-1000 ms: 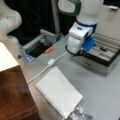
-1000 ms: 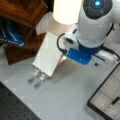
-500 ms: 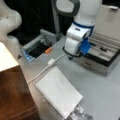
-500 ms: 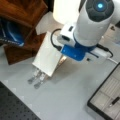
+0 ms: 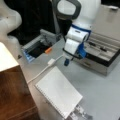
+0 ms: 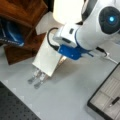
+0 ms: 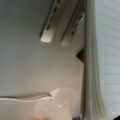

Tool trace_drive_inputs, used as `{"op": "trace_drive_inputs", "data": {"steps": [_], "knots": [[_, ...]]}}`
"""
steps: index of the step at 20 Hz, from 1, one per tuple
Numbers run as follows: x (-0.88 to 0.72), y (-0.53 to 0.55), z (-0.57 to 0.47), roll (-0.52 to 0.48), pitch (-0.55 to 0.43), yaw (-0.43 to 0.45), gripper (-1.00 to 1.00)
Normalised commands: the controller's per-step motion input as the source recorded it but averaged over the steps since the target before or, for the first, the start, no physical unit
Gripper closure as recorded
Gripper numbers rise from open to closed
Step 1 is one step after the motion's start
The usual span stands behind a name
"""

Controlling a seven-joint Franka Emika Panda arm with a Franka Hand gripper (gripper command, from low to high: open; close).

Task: Open the box. Pick up the pen. Place the pen in the box. Pick up the book. Place the book on the shelf.

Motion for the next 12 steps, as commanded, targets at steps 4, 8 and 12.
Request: {"op": "trace_drive_inputs", "data": {"steps": [4, 8, 12], "knots": [[-0.16, -0.16, -0.13, -0.343, -0.170, 0.258, -1.00], [-0.19, -0.11, -0.14, -0.405, -0.184, 0.230, -1.00], [-0.25, -0.08, -0.17, -0.466, -0.179, 0.216, -1.00]]}}
